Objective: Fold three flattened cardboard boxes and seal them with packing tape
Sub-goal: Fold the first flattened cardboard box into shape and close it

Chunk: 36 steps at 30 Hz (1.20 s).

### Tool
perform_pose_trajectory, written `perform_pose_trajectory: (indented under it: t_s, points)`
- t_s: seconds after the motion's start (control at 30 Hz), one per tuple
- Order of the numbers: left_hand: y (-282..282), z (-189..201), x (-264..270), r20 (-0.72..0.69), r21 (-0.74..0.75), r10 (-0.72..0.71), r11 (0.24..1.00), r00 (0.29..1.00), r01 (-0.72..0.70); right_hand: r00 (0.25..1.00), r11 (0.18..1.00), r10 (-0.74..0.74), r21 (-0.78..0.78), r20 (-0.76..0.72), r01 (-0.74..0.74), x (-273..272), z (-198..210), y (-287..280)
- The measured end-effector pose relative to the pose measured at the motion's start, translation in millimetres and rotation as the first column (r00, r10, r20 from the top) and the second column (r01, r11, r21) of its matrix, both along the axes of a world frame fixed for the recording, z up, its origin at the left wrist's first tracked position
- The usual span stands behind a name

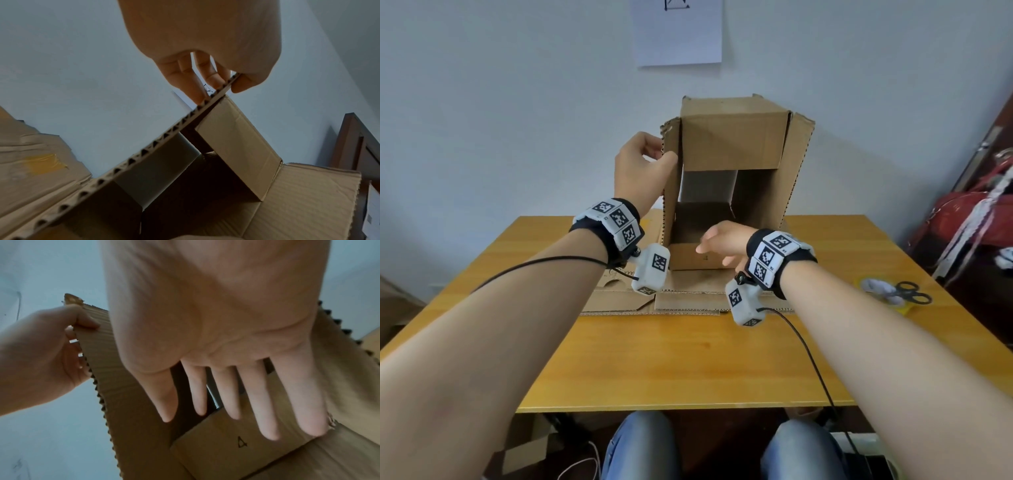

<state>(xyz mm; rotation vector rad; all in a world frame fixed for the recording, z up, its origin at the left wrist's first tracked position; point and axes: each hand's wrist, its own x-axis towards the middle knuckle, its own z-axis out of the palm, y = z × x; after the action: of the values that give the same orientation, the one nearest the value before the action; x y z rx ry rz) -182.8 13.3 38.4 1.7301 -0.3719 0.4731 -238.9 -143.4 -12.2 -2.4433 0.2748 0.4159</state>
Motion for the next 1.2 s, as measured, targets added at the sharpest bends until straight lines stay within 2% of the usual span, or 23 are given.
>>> perform_pose_trajectory:
  t_s: [0.17,0.33,0.47,0.57,0.63,0.7,0.83,0.9,0.93,1.03,1.1,1.2]
  points:
    - [-2.0,4.0,-1.4,-0.113,-0.013,-0.008,1.0,0.994,0.006,1.0,0.998,-0.011,0.069,-0.022,0.012,3.5,-16.0,-3.2]
    - [-13.4,10.3,-5.3,-0.237,0.025,-0.06,0.997,0.97,0.068,0.999,0.999,0.004,0.043,-0.049,-0.002,5.3,-23.6,-5.4]
    - [-27.6,14.1,-4.8,-0.29,0.041,-0.062,0.996,0.955,0.078,0.993,0.996,0.09,0.0,-0.08,-0.09,-0.7,-6.2,-5.7]
    - [-34.3,14.4,-2.9,-0.335,0.079,0.004,0.997,0.942,0.024,0.99,0.994,0.104,-0.006,-0.09,-0.105,-11.1,21.6,-7.4]
    - [-39.7,16.2,-2.0,-0.353,0.093,0.033,0.996,0.935,0.0,0.997,0.997,0.073,-0.004,-0.027,-0.073,-20.7,42.1,-10.8]
    - [-45.0,18.0,-2.0,-0.372,0.112,0.058,0.994,0.926,-0.017,0.997,0.997,0.035,0.069,0.07,-0.04,-32.3,62.2,-13.7]
    - [-52.8,20.5,3.4,-0.432,0.138,0.139,0.987,0.891,-0.087,0.972,0.991,0.001,0.128,0.233,-0.032,-52.3,93.8,-23.2]
    - [-54.0,23.3,4.4,-0.471,0.111,0.14,0.989,0.871,-0.099,0.912,0.987,-0.06,0.16,0.406,-0.006,-57.3,103.1,-31.1]
    - [-53.8,24.4,6.4,-0.492,0.086,0.127,0.992,0.861,-0.098,0.848,0.98,-0.126,0.199,0.515,0.024,-58.7,106.2,-36.3]
    - [-48.6,23.7,16.3,-0.552,0.015,0.072,0.997,0.831,-0.077,0.54,0.908,-0.402,0.397,0.739,0.132,-51.0,104.5,-53.1]
    - [-44.5,20.6,25.3,-0.583,-0.033,0.039,0.997,0.812,-0.072,0.383,0.85,-0.524,0.494,0.761,0.183,-42.4,97.5,-61.9]
    - [-41.2,17.2,35.2,-0.552,-0.026,0.068,0.995,0.831,-0.099,0.294,0.721,-0.686,0.676,0.666,0.149,-35.0,86.1,-67.7]
